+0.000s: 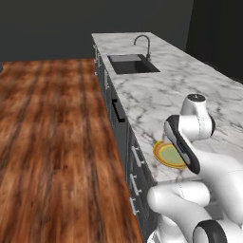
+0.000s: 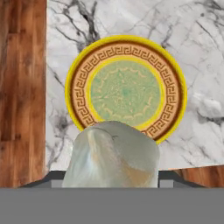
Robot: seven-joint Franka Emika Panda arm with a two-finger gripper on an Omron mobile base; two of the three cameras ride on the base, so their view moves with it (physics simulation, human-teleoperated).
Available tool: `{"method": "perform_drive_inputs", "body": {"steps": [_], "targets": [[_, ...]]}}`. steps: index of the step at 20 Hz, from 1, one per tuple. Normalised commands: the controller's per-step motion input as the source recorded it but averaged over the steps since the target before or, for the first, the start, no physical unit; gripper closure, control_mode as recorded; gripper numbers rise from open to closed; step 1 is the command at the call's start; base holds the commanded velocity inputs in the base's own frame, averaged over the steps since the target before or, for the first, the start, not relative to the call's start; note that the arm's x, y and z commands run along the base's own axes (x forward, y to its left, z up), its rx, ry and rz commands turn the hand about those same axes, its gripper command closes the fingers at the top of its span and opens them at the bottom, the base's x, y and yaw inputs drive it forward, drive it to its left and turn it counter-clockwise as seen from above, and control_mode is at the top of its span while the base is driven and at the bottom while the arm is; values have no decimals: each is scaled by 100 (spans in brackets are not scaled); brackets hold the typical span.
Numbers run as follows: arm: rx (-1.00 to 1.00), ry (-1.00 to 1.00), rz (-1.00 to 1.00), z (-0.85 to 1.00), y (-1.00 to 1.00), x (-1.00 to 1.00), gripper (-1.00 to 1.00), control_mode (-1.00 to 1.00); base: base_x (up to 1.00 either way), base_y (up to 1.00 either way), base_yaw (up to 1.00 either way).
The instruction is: Pick the garlic from the microwave and place it on plate located on the counter.
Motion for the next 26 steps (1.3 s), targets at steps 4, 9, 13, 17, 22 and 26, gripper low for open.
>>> {"method": "perform_drive_inputs", "body": {"steps": [4, 9, 13, 17, 22, 26], "targets": [[0, 0, 0, -71, -6, 34, 100, -100, 0, 0, 0], [0, 0, 0, -35, 0, 38, 100, -100, 0, 0, 0], [0, 0, 0, -43, 0, 43, 100, -100, 0, 0, 0], [0, 1, 0, -41, -17, 27, 100, -100, 0, 0, 0], [0, 4, 0, -18, -16, 19, 100, -100, 0, 0, 0], [0, 4, 0, -18, -10, 28, 100, -100, 0, 0, 0]]}}
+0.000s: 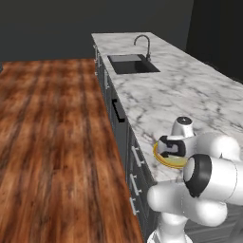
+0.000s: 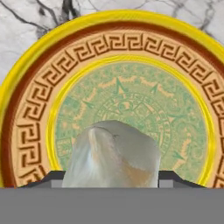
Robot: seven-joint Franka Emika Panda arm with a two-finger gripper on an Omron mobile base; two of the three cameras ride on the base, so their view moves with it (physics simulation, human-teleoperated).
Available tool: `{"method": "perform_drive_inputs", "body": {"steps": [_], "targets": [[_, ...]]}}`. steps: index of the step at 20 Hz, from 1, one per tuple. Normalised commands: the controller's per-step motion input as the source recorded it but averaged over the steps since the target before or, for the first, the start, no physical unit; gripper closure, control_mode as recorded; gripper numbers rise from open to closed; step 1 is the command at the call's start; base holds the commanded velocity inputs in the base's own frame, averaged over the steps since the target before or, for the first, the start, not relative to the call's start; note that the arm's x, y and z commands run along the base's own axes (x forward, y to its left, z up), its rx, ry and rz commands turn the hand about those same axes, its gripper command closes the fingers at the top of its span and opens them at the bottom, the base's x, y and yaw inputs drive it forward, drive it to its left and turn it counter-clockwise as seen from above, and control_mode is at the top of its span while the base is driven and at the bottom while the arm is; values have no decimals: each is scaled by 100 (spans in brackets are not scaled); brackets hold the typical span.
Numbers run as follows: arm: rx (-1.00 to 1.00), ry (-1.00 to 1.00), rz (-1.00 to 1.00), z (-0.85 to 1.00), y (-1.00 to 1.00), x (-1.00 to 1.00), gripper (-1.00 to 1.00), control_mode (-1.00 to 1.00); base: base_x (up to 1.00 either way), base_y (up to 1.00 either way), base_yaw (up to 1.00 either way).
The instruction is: Pick the garlic from the microwave and place it on plate located on the counter.
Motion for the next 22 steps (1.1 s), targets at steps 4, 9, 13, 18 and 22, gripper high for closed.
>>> {"method": "perform_drive_inputs", "body": {"steps": [4, 9, 13, 18, 22], "targets": [[0, 3, 0, -15, 0, 28, -100, -100, 0, 0, 0], [0, 0, 0, 1, 0, 14, -100, -100, 0, 0, 0], [0, 0, -3, 47, 0, -5, -100, -100, 0, 0, 0], [-2, 0, -3, 76, 0, -15, -100, -100, 0, 0, 0], [-2, 0, -3, 98, 17, -32, -100, -100, 0, 0, 0]]}}
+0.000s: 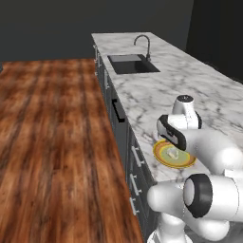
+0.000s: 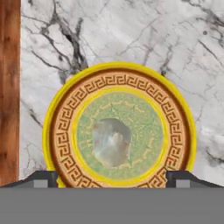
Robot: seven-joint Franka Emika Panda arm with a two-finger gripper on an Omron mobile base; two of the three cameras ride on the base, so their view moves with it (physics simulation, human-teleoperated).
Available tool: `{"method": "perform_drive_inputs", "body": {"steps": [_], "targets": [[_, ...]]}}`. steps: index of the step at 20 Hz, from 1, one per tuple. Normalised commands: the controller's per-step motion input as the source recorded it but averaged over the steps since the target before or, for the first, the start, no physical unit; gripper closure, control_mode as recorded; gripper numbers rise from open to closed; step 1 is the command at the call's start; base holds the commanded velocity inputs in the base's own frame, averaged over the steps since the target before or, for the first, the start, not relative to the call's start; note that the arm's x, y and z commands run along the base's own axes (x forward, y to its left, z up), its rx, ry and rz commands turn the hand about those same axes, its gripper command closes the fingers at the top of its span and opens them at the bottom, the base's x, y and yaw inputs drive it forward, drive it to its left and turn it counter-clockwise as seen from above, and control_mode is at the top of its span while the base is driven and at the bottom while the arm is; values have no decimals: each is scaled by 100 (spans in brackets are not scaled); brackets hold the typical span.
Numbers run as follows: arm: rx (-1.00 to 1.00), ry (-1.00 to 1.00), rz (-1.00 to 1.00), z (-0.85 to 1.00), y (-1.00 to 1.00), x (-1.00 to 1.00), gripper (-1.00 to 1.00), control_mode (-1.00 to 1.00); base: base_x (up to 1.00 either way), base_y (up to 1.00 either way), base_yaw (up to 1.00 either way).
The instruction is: Pick the garlic from the microwave and place it on plate located on the counter.
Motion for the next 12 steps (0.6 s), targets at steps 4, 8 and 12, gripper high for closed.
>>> {"method": "perform_drive_inputs", "body": {"steps": [4, 8, 12], "targets": [[-1, 0, -1, 96, 31, -55, -100, -100, 0, 0, 0], [0, 0, 0, 74, 38, -91, -100, -100, 0, 0, 0], [0, 0, 0, 51, 37, -100, -100, -100, 0, 0, 0]]}}
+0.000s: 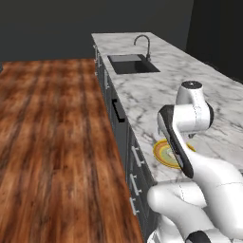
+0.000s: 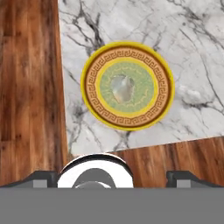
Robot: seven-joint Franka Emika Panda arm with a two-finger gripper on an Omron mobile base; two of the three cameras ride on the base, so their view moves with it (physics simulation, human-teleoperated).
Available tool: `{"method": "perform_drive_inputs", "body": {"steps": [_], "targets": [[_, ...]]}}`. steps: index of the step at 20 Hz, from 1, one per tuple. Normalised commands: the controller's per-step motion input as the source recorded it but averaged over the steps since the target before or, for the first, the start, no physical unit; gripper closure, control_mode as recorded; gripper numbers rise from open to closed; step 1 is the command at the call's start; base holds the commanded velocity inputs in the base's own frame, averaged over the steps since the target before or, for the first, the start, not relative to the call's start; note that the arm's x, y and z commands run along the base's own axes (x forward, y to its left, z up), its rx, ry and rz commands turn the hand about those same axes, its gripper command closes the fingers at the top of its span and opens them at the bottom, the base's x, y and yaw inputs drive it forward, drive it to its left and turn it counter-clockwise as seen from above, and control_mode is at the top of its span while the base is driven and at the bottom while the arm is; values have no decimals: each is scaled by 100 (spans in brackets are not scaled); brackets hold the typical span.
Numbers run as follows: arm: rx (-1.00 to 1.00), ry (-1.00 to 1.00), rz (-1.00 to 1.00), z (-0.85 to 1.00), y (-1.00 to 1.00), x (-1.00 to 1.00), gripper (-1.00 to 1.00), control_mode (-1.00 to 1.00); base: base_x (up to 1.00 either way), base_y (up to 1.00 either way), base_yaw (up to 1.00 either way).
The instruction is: Pick the garlic from the microwave and place it on plate located on the counter.
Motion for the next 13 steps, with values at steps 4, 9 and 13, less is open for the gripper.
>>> {"method": "perform_drive_inputs", "body": {"steps": [4, 9, 13], "targets": [[0, -1, 0, 57, 32, -96, -100, -100, 0, 0, 0], [0, -5, 0, 82, 14, -55, -100, -100, 0, 0, 0], [0, -10, 0, 99, 15, -41, -100, -100, 0, 0, 0]]}}
